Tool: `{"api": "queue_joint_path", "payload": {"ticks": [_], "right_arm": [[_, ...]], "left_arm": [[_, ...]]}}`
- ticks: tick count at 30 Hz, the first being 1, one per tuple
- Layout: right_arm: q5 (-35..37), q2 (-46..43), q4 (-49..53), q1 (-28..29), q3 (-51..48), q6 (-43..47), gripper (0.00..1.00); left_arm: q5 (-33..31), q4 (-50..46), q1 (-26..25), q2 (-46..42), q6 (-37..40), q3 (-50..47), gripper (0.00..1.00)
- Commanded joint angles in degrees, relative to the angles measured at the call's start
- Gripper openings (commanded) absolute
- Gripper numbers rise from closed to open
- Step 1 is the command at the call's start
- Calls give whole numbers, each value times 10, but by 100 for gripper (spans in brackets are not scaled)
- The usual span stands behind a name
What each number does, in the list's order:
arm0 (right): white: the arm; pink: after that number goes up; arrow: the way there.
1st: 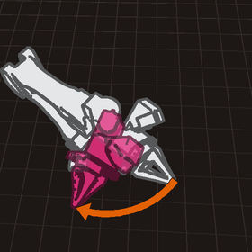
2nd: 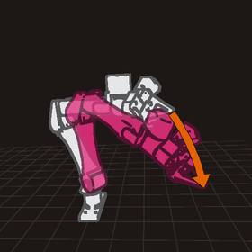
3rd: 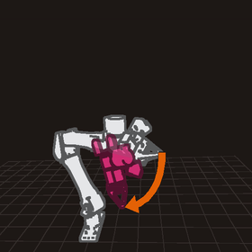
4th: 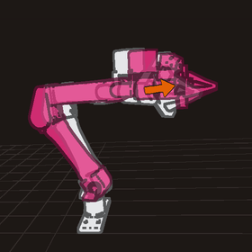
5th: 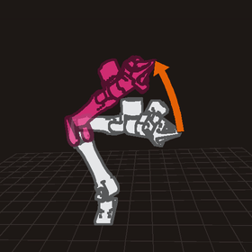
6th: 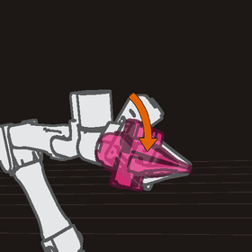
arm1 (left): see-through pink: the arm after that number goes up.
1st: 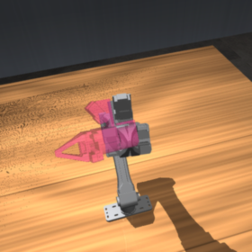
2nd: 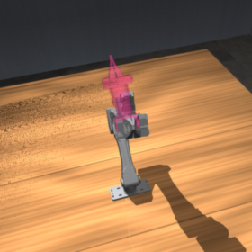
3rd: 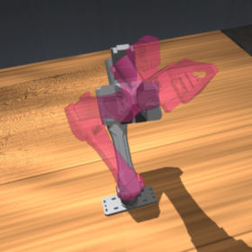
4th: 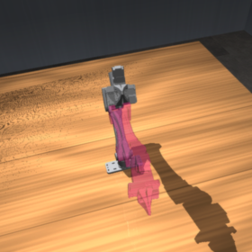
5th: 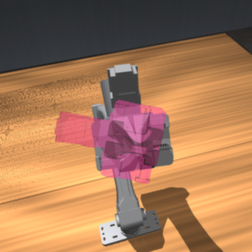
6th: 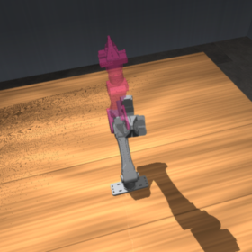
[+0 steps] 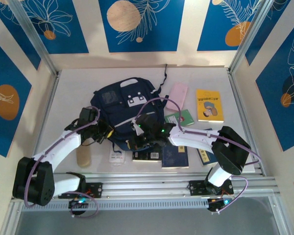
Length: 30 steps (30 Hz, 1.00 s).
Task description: Pack books, pencil case, and school supplies into a backpack
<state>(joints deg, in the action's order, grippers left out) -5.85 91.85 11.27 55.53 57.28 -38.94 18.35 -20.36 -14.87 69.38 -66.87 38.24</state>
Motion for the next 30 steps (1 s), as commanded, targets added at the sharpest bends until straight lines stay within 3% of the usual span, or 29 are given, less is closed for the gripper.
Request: {"api": "queue_joint_path", "payload": {"ticks": [1,11,21,25,28,29,30], "right_arm": [[21,3,96,-14,31,29,0],[-7,7,230,-71,52,72,0],[108,-24,285,-110,44,90,0],[59,-44,251,-133,34,88,0],[-14,-47,211,-113,40,103,0],[-33,-43,202,-101,47,100,0],[-47,-37,193,-88,56,93,0]], "left_arm": [[-48,-40,3,-19,32,22,0],[-50,-55,24,-26,54,24,0],[-51,-83,43,-21,113,71,0],[-47,-104,52,4,164,105,0],[-35,-139,56,30,212,149,0],[-32,-155,57,37,227,165,5],[-33,-171,57,40,239,179,17]]}}
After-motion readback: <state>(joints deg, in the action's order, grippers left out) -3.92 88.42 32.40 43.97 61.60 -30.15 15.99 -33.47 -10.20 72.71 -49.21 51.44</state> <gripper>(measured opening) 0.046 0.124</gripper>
